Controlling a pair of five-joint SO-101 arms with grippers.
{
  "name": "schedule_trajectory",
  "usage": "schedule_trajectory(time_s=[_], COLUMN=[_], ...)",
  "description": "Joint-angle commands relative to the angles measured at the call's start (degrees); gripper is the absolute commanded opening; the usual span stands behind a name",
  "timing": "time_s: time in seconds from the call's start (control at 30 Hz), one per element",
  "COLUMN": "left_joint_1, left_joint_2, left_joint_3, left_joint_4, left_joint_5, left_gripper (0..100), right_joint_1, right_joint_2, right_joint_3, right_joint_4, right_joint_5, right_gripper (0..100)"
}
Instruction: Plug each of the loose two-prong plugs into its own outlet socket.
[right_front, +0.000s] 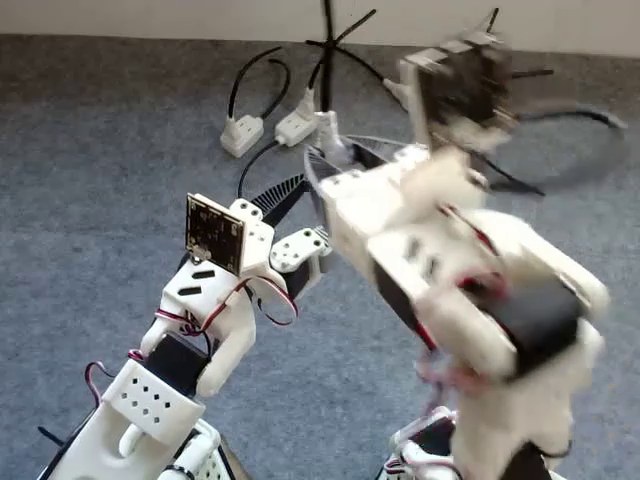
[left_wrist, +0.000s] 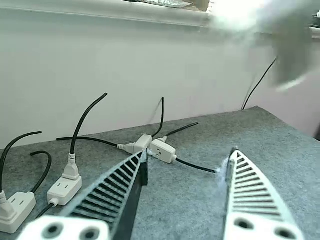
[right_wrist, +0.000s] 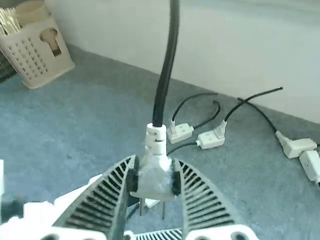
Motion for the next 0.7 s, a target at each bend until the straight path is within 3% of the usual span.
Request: schedule_trajectory(time_s=[0.0,0.23,0.43,0.53,0.67], left_joint_1=[0.57,-1.19,-2.15,-1.98,-1.98], left_joint_2=[-0.84,-0.84,-0.92,-0.84,-0.84], left_joint_3=[-0.31,-0.22,-0.31,-0.31,-0.31], left_joint_4=[-1.23,-1.23,-1.23,-1.23,-1.23], left_joint_5=[0.26,0.26,0.35,0.44,0.44], left_gripper=[26,26,26,26,26], right_joint_1=[-0.48,-0.57,-0.57,-0.75,-0.66], right_joint_2=[-0.84,-4.7,-22.99,-29.23,-30.9], right_joint_3=[5.14,15.52,41.45,53.49,56.31], right_joint_4=[-7.16,-12.88,-29.49,-36.35,-37.32], right_joint_5=[0.97,0.88,1.58,5.71,5.71], right_gripper=[3.3,3.3,3.3,3.3,3.3])
